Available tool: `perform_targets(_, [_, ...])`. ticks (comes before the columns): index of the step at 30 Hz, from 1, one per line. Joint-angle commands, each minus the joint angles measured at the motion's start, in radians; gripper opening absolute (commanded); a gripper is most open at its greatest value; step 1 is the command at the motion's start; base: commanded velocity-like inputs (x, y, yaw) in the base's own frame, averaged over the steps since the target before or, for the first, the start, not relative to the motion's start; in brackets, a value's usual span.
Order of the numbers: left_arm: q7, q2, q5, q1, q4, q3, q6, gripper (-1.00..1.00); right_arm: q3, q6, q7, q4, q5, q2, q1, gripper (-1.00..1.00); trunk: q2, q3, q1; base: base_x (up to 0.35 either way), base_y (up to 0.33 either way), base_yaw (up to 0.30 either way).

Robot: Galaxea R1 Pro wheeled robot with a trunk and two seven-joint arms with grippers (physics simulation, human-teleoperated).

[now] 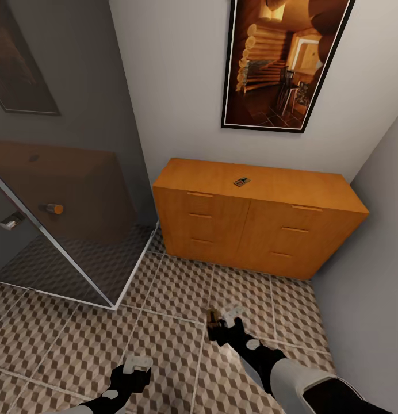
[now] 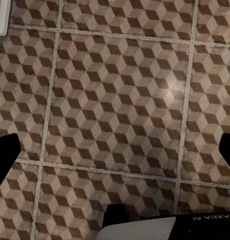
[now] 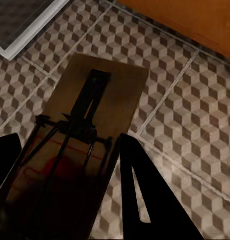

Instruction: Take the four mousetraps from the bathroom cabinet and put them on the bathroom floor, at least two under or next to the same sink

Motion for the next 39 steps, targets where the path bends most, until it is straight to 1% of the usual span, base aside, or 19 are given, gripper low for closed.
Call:
perform_targets(1, [0.001, -0.001, 0.009, -0.002, 0.005, -0.009, -0.007, 1.00, -0.006, -0.025, -0.012, 0.001, 0.010, -0.009, 0.016, -1.00, -0.002, -0.001, 0.001, 0.000, 0.000, 0.000])
perform_targets(2, [0.001, -0.001, 0.009, -0.002, 0.005, -0.009, -0.007, 1.00, -0.006, -0.045, -0.024, 0.001, 0.009, -0.015, 0.031, -1.00, -0.002, -0.001, 0.001, 0.000, 0.000, 0.000])
perform_targets(4, [0.001, -0.001, 0.009, -0.002, 0.005, -0.009, -0.007, 1.00, -0.007, -0.121, -0.081, 0.001, 0.007, -0.033, 0.089, -1.00, -0.002, -0.001, 0.001, 0.000, 0.000, 0.000])
perform_targets(7, [0.002, -0.001, 0.009, -0.002, 0.005, -0.009, -0.007, 1.00, -0.007, -0.201, -0.143, 0.001, 0.007, -0.048, 0.149, -1.00, -0.002, -0.001, 0.001, 0.000, 0.000, 0.000])
perform_targets(8, [0.002, -0.001, 0.009, -0.002, 0.005, -0.009, -0.007, 1.00, -0.007, -0.247, -0.173, 0.001, 0.006, -0.054, 0.173, -1.00, -0.002, -0.001, 0.001, 0.000, 0.000, 0.000])
perform_targets(10, [0.001, -0.001, 0.009, -0.002, 0.005, -0.009, -0.007, 1.00, -0.007, -0.293, -0.202, 0.002, 0.005, -0.058, 0.192, -1.00, -0.002, -0.001, 0.001, 0.000, 0.000, 0.000])
perform_targets(12, [0.002, -0.001, 0.009, -0.002, 0.005, -0.009, -0.007, 1.00, -0.007, -0.377, -0.256, 0.002, 0.004, -0.064, 0.230, -1.00, -0.002, -0.001, 0.001, 0.000, 0.000, 0.000])
perform_targets(14, [0.002, -0.001, 0.009, -0.002, 0.005, -0.009, -0.007, 1.00, -0.007, -0.413, -0.285, 0.002, 0.004, -0.065, 0.249, -1.00, -0.002, -0.001, 0.001, 0.000, 0.000, 0.000])
perform_targets(17, [0.002, -0.001, 0.009, -0.002, 0.005, -0.009, -0.007, 1.00, -0.007, -0.503, -0.376, 0.003, 0.003, -0.067, 0.292, -1.00, -0.002, -0.001, 0.001, 0.000, 0.000, 0.000])
perform_targets(20, [0.002, 0.001, 0.009, -0.002, 0.005, -0.009, -0.007, 1.00, -0.007, -0.537, -0.412, 0.003, 0.002, -0.066, 0.325, -1.00, -0.002, -0.001, 0.001, 0.000, 0.000, 0.000])
perform_targets(24, [0.002, 0.004, 0.009, -0.002, 0.005, -0.009, -0.007, 1.00, -0.007, -0.554, -0.430, 0.003, 0.002, -0.066, 0.361, -1.00, -0.002, -0.001, 0.001, 0.000, 0.000, 0.000])
perform_targets(29, [0.002, 0.003, 0.009, -0.002, 0.005, -0.009, -0.007, 1.00, -0.007, -0.556, -0.435, 0.003, 0.001, -0.065, 0.374, -1.00, -0.002, -0.001, 0.001, 0.000, 0.000, 0.000])
perform_targets(39, [0.003, 0.002, 0.009, -0.002, 0.005, -0.009, -0.007, 1.00, -0.009, -0.549, -0.437, 0.002, 0.000, -0.066, 0.377, -1.00, -0.002, -0.001, 0.001, 0.000, 0.000, 0.000])
